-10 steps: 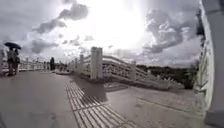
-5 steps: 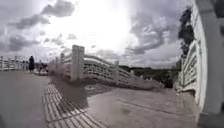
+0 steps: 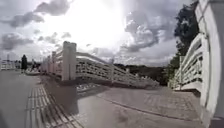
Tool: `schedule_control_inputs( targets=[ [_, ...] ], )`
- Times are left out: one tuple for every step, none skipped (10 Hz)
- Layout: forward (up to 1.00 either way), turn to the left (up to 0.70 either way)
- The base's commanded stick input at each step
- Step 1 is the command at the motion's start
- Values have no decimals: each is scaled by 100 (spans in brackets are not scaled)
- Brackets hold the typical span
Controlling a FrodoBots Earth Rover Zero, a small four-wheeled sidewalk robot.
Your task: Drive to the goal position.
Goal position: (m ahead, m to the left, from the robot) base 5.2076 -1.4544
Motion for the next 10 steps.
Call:
schedule_control_inputs(
  targets=[
    [45, 0],
    [45, 0],
    [45, 0],
    [45, 0],
    [45, 0],
    [45, 0],
    [45, 0],
    [45, 0],
    [45, 0],
    [45, 0]
  ],
)
